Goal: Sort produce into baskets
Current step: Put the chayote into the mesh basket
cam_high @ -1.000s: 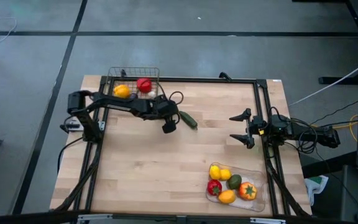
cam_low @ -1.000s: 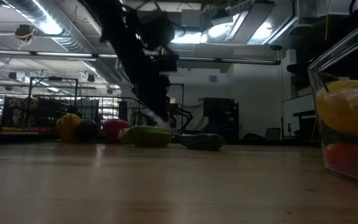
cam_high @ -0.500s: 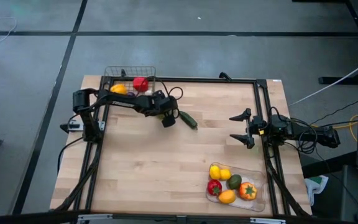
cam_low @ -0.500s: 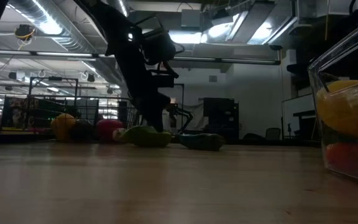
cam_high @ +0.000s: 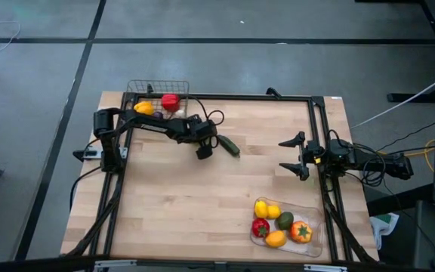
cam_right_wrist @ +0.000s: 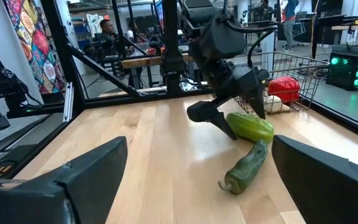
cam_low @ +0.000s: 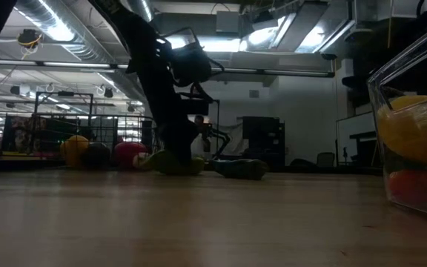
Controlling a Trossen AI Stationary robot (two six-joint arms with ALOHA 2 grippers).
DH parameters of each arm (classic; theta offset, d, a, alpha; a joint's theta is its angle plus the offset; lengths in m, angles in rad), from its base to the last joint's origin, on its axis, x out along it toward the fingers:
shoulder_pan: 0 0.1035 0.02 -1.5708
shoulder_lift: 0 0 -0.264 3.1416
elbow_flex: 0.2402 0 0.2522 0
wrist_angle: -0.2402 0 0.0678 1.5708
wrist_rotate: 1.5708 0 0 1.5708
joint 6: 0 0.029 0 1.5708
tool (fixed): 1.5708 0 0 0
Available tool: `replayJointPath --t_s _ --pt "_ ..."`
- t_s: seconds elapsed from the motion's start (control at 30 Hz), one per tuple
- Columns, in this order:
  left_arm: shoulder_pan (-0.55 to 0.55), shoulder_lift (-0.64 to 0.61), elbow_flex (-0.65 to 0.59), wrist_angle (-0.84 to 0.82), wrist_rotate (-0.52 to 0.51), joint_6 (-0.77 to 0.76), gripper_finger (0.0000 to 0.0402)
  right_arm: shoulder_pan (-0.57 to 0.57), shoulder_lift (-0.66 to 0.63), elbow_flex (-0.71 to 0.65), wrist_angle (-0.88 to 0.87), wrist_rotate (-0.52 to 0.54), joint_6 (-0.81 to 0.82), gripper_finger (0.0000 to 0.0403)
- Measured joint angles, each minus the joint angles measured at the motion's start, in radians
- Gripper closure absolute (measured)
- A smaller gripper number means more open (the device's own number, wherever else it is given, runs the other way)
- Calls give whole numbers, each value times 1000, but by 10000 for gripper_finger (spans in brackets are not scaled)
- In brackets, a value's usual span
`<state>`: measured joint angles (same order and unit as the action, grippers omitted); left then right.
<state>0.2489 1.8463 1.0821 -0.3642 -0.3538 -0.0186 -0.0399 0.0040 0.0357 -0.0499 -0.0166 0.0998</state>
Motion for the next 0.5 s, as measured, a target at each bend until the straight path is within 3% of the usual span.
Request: replayJointPath --t_s 0.2,0.5 --pt "-1 15 0 13 40 40 23 0 0 0 0 1 0 6" --pt "-8 15 0 13 40 27 105 0 0 0 0 6 0 6"
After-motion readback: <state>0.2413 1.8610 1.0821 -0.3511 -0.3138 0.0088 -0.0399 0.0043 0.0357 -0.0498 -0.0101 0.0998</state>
